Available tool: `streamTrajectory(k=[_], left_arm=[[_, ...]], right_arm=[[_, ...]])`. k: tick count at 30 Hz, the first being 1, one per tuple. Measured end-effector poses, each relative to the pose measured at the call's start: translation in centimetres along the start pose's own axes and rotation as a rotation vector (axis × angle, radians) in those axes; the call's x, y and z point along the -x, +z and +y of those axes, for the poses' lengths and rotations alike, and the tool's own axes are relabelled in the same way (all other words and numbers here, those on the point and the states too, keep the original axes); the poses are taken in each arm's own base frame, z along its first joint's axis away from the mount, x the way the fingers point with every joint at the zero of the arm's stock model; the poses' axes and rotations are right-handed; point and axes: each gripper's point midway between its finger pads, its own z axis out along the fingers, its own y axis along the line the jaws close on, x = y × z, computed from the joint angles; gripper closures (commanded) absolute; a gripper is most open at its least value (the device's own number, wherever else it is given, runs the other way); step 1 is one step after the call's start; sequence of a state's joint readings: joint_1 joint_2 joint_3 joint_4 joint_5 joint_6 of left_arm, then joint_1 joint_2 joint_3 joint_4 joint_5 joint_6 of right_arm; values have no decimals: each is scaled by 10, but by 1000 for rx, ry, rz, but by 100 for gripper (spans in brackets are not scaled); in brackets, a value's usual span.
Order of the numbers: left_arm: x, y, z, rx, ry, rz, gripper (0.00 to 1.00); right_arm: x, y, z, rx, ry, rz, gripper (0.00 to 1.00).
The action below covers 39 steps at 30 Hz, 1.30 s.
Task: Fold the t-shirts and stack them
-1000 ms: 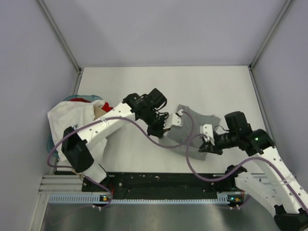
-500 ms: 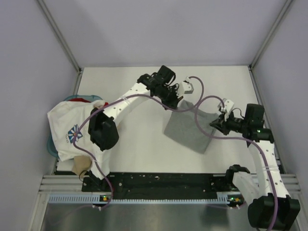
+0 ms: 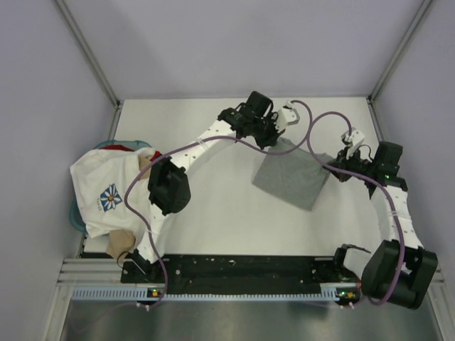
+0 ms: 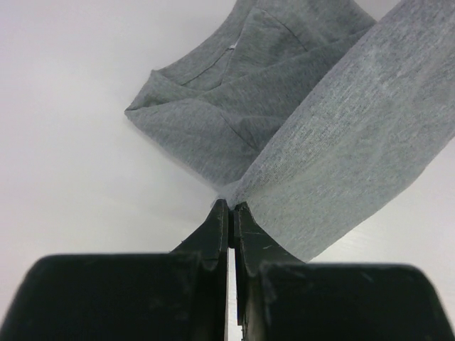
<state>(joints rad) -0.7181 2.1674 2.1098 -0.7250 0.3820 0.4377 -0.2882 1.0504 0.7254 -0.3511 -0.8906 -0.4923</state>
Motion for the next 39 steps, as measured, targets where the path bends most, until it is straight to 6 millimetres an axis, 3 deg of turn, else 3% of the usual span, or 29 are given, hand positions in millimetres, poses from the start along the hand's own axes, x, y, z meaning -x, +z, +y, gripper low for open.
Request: streamTrajectory(k=[5,11,15,19,26,33,39], left_arm=[[5,12,12,50,-4,-20,100],[3,8,9,40,1,-7,100],[-2,-13,-3,23,21,10,100],[-9,-50,-21,14,46,27,100],[-23,-120,-60,-5,86,39,100],[-54,-151,-98,-92,64,100,100],[-85,-171,-128,-164,25,158,100]], right_arm=[[-1,10,-24,-8,44,11,100],[15,8,-12,17,36,-31,100],[30,9,26,90,-17,-41,100],[45,-8,60,117,-75,-91,100],[32,-32,115,198,-81,-110,100],[17,-51,162,368,-126,-91,100],[34,-75,202,517,-206,-116,100]])
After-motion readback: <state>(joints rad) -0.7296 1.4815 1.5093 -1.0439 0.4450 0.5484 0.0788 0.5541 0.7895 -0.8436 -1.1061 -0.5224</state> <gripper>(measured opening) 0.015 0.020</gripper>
